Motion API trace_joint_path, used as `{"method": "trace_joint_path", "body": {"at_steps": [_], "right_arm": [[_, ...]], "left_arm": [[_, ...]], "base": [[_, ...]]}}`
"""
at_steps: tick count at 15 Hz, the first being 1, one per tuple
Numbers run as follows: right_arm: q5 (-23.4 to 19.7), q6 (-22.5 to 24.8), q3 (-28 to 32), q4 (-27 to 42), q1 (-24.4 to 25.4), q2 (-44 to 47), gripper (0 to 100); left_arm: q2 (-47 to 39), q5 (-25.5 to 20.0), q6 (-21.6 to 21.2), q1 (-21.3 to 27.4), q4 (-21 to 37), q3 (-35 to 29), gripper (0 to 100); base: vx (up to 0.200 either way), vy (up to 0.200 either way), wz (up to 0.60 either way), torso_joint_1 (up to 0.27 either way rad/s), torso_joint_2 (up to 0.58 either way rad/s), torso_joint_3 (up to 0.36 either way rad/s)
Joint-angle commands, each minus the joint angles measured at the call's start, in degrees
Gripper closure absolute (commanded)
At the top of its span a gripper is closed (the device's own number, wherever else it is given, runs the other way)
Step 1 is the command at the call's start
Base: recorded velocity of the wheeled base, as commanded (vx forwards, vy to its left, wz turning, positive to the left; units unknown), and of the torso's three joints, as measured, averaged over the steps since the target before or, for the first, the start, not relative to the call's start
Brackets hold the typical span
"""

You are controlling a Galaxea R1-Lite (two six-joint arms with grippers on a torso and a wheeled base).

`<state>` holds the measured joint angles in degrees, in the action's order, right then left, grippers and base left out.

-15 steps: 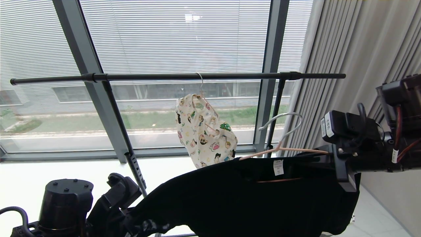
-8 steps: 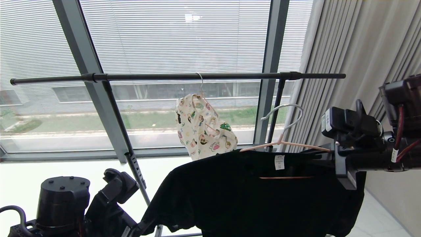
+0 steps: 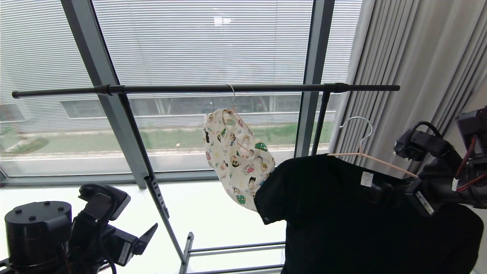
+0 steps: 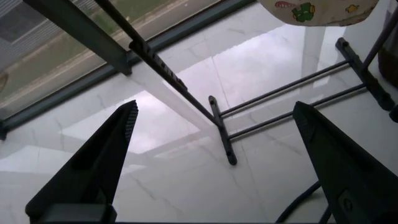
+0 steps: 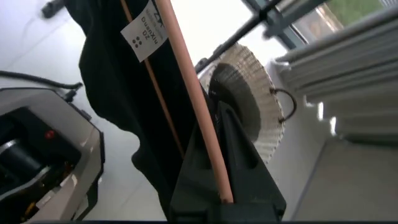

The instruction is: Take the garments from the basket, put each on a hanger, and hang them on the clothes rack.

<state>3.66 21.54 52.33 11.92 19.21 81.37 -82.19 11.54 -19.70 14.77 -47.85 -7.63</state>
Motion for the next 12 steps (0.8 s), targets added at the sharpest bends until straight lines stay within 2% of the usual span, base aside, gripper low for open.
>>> {"method": "trace_joint_path", "body": {"at_steps": [1,2,4,6,10,12], "right_arm": [[3.02,-1.50,-1.01,1.52,-3.04,0.19,100],[4.60,-2.73,-0.92,2.14,-4.36,0.81,100],[4.96,-7.48,0.58,1.35,-4.71,2.39,100],[5.04,-13.10,4.97,1.09,-2.86,4.76,100],[5.04,-14.33,12.97,1.09,0.74,10.39,100],[5.04,-17.23,16.84,1.09,2.58,13.02,100]], "left_arm": [[1.59,0.06,0.01,-0.19,-0.05,-0.45,0],[1.68,0.06,0.01,-0.19,-0.05,-0.63,0],[1.59,0.06,0.01,-0.19,-0.05,-0.81,0],[1.59,0.06,0.01,-0.19,-0.05,-1.42,0],[1.68,0.06,0.19,-0.19,-0.05,-1.77,0],[1.68,0.06,0.28,-0.19,-0.05,-2.48,0]], "base": [[0.000,0.000,0.00,0.000,0.00,0.000],[0.000,0.000,0.00,0.000,0.00,0.000],[0.000,0.000,0.00,0.000,0.00,0.000],[0.000,0.000,0.00,0.000,0.00,0.000],[0.000,0.000,0.00,0.000,0.00,0.000],[0.000,0.000,0.00,0.000,0.00,0.000]]}}
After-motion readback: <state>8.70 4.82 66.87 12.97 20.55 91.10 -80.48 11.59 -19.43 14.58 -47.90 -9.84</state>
